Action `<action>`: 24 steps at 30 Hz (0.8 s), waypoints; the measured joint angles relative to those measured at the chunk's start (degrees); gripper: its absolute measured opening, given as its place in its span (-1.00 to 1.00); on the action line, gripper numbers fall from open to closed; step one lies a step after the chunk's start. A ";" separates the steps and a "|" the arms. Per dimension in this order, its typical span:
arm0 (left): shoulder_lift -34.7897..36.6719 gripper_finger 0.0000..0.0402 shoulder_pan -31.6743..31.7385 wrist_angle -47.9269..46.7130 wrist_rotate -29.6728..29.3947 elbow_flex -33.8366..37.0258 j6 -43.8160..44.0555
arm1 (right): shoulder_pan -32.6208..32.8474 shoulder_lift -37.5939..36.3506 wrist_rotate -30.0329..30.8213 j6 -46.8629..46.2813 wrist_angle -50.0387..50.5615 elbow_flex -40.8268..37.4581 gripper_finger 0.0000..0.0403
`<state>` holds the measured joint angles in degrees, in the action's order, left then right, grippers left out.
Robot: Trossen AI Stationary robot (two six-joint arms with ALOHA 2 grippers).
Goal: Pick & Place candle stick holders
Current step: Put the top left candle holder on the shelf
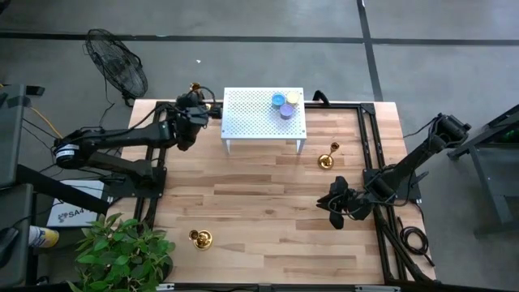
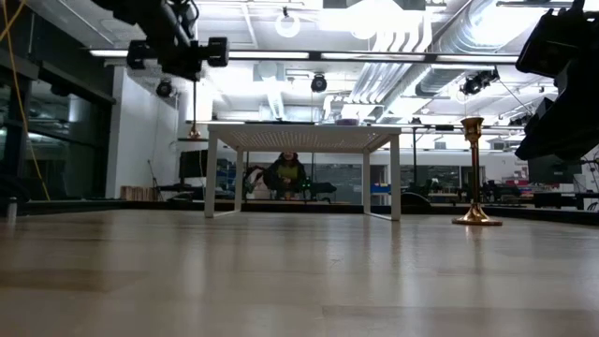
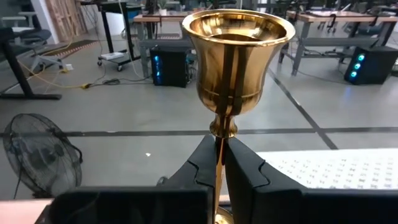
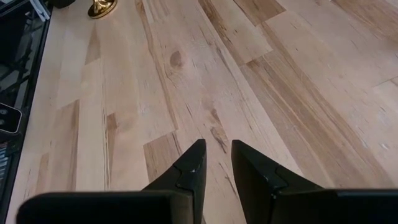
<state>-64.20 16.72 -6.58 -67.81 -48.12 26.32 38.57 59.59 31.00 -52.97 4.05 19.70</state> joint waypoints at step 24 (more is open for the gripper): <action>-0.49 -0.96 0.59 15.06 14.73 -4.90 -19.53 | 0.00 0.02 0.11 0.39 0.00 0.00 -0.65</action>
<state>-64.69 17.31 8.48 -53.08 -53.01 6.79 38.57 59.61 31.11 -52.58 4.05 19.70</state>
